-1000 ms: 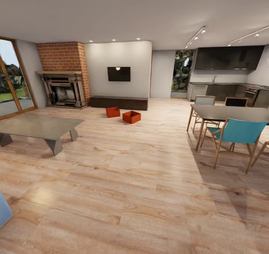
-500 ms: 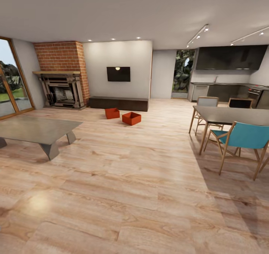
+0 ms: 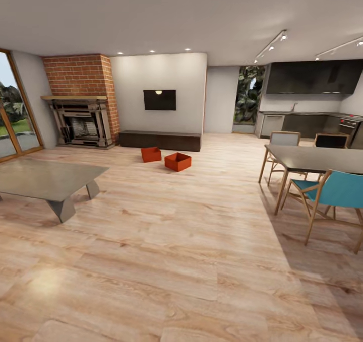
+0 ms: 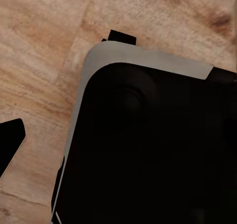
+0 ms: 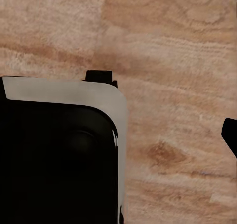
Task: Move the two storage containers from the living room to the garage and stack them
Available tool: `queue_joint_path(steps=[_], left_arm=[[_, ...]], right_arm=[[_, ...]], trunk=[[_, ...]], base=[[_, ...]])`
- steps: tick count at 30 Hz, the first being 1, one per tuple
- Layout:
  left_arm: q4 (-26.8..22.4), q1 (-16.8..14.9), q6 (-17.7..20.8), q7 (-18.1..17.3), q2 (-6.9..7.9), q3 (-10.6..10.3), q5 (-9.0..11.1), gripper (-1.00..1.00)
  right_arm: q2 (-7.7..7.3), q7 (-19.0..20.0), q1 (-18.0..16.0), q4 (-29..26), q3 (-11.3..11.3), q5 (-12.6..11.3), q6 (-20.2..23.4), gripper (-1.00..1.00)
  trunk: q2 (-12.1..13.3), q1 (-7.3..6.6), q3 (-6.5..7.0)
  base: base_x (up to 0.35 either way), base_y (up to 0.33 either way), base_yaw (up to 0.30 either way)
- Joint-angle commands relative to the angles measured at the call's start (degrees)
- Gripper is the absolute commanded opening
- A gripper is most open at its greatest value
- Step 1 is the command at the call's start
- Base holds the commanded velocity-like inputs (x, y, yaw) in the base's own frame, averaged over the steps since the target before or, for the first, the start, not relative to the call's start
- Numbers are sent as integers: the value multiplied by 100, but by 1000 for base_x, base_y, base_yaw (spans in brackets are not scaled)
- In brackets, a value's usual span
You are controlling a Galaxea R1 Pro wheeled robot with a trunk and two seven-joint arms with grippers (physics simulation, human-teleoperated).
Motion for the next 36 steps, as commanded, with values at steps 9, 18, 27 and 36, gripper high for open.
queue_joint_path(steps=[9, 18, 27, 36], left_arm=[[-56, -3, 40, 2, 5, 25, 24, 100], [-33, -3, 40, 2, 7, 23, 24, 100], [-31, 0, 40, 2, 7, 26, 24, 100], [-38, -4, 40, 2, 7, 22, 24, 100]], right_arm=[[-7, 15, -5, 16, 62, -54, -12, 100], [-8, 21, -5, 18, 76, -47, 0, 100], [-8, 18, -5, 16, 62, 215, -13, 100], [-8, 23, -6, 16, 60, 241, -23, 100]], trunk=[[-3, 3, -6], [-3, 3, -6], [-3, 3, -6], [-3, 3, -6]], base=[[322, 118, 0], [322, 66, 0], [322, 2, 0], [322, 0, 0]])
